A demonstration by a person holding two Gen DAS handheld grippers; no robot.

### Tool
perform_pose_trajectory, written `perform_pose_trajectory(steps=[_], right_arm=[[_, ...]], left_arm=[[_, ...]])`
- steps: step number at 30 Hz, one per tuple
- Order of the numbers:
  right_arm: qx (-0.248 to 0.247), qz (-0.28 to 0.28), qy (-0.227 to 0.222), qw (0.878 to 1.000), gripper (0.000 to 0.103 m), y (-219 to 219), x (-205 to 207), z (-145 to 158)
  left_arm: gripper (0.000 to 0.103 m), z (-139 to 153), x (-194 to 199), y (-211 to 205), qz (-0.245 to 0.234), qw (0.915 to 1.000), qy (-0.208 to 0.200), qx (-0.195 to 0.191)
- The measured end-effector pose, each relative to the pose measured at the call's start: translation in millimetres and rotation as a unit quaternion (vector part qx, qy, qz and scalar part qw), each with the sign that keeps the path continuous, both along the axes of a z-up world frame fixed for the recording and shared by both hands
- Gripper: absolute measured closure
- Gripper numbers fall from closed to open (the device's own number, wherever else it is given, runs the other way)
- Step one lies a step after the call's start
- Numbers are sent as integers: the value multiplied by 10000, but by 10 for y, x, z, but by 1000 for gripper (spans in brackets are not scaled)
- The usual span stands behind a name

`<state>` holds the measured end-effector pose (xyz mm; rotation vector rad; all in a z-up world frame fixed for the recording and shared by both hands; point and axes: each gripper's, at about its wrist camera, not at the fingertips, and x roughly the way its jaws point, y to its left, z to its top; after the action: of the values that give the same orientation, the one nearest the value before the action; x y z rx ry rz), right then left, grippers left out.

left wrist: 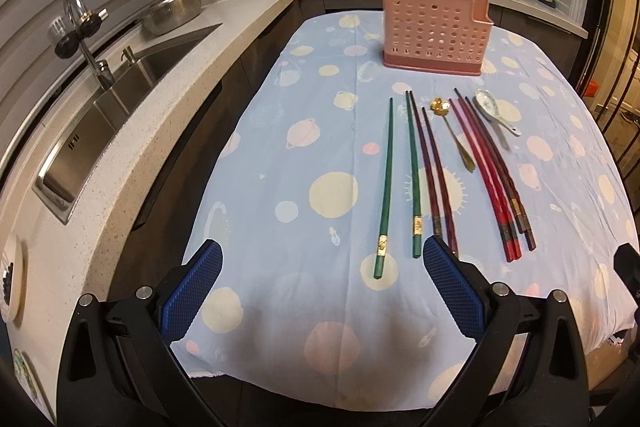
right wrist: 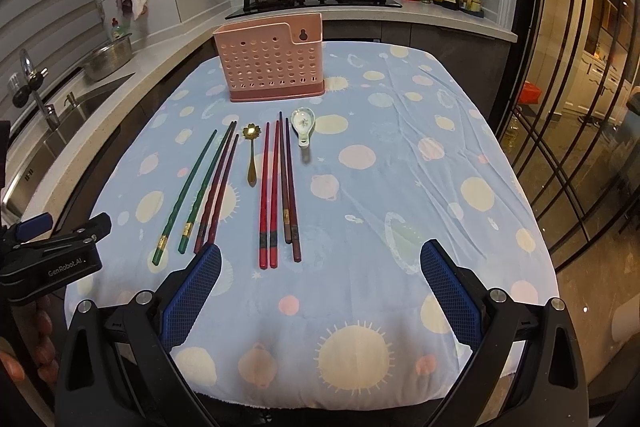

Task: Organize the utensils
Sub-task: 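Close the left tool on a green chopstick while the right tool grasps the white ceramic spoon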

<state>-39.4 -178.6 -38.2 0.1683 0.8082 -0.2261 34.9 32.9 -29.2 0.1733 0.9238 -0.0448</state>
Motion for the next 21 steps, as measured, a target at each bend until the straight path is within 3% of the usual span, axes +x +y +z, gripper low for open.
perform_pose_trajectory(steps=[5, 21], right_arm=[[38, -79, 116, 9999, 7, -108, 72, -93], [144, -51, 401, 9991, 7, -142, 371, -313]], left_arm=[[7, -218, 150, 114, 148, 9995, 258, -54], [7, -699, 456, -146, -274, 9977, 626, -47]])
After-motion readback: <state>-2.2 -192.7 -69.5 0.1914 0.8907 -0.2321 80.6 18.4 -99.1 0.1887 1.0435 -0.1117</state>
